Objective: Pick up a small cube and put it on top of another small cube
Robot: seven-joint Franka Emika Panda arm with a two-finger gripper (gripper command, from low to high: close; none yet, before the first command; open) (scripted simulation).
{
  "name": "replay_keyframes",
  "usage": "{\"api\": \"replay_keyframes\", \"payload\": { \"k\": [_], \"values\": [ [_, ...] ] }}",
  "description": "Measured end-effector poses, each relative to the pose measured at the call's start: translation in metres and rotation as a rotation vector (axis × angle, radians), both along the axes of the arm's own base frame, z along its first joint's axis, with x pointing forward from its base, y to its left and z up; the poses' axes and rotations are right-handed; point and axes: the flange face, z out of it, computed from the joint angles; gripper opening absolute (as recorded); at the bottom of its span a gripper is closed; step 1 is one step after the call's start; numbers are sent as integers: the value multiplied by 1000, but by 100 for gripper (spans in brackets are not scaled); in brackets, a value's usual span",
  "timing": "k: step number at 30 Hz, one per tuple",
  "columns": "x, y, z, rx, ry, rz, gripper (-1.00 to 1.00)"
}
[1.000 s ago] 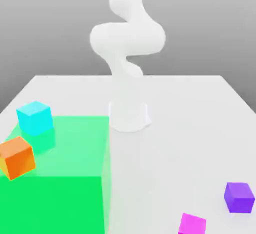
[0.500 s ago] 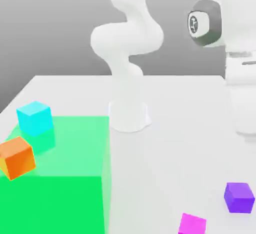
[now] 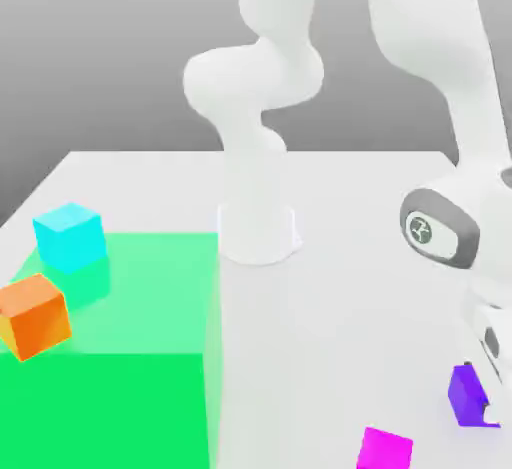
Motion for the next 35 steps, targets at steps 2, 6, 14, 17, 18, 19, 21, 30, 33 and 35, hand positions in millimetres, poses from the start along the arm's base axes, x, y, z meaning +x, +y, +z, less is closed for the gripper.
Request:
{"api": "replay_keyframes", "payload": {
  "k": [2,6,14,17,18,19,21,30,33,35],
  "values": [
    [0,0,-5,0,1,0,-100],
    [0,1,31,-1,0,2,-100],
    [73,-143,152,-7,-15,-325,-100],
    [84,-230,199,-9,-19,-502,-100],
    [83,-254,214,-9,-19,-552,-100],
    [80,-277,228,-9,-19,-598,-100],
    [70,-321,257,-9,-18,-689,-100],
    [-17,-489,301,3,1,-1075,-100],
    [-19,-490,277,4,1,-1080,100],
    [-19,-490,277,4,1,-1080,100]
  ]
}}
